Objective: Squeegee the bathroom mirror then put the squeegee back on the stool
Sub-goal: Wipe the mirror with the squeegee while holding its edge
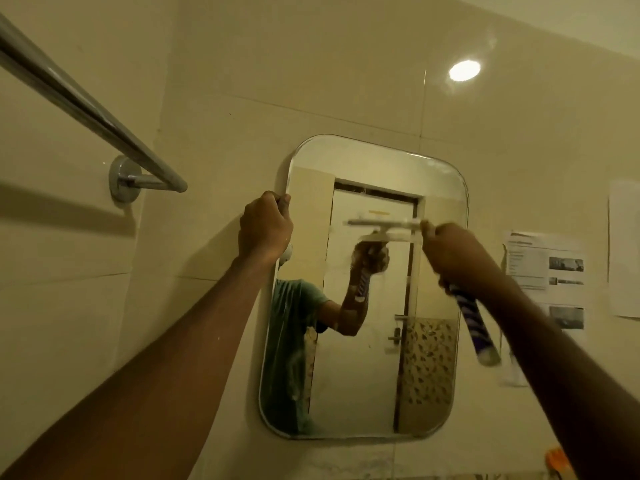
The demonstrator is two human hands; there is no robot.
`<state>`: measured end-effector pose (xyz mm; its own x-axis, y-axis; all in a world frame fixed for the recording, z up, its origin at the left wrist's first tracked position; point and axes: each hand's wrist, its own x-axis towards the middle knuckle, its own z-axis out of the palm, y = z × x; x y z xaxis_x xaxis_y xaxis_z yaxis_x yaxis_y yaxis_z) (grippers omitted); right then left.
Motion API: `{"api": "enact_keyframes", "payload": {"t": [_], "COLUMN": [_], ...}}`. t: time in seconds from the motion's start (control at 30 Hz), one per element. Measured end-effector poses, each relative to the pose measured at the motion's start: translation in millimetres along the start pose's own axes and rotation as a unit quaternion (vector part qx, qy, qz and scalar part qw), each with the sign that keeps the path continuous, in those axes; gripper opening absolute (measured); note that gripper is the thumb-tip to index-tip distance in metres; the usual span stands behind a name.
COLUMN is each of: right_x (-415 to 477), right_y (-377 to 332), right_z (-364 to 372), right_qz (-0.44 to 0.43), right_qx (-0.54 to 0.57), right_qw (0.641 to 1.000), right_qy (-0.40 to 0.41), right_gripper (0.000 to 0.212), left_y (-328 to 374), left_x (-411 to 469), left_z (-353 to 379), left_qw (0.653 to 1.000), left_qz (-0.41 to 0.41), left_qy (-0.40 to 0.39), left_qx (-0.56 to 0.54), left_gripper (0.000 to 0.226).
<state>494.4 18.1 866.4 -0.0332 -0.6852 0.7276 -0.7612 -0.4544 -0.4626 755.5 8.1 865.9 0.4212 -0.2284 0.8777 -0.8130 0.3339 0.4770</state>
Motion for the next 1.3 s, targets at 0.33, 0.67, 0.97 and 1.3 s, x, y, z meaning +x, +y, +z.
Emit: {"api": "enact_keyframes", "payload": {"t": [0.33, 0.67, 0.97, 1.3], "right_x": [-5, -35, -49, -74], "right_y": [1, 16, 21, 44], "right_z": [21, 26, 38, 48], "right_qz": [-0.01, -0.007, -0.006, 0.004], "right_qx": [0.042, 0.033, 0.046, 0.03], "right_qw": [0.999, 0.999, 0.999, 1.0], "right_qy": [0.031, 0.005, 0.015, -0.003], "right_gripper": [0.045, 0.048, 0.047, 0.05], "left_y": [-9, -18, -47, -53], "left_x": [3, -15, -68, -96], "left_z": [5, -3, -1, -8], "left_qw": [0.999, 0.998, 0.997, 0.996], "left_qz": [0.022, 0.038, -0.001, -0.031], "left_qy": [-0.001, -0.021, -0.048, -0.06], "left_qx": [0.034, 0.053, 0.057, 0.066], "left_gripper": [0.044, 0.051, 0.057, 0.056]}}
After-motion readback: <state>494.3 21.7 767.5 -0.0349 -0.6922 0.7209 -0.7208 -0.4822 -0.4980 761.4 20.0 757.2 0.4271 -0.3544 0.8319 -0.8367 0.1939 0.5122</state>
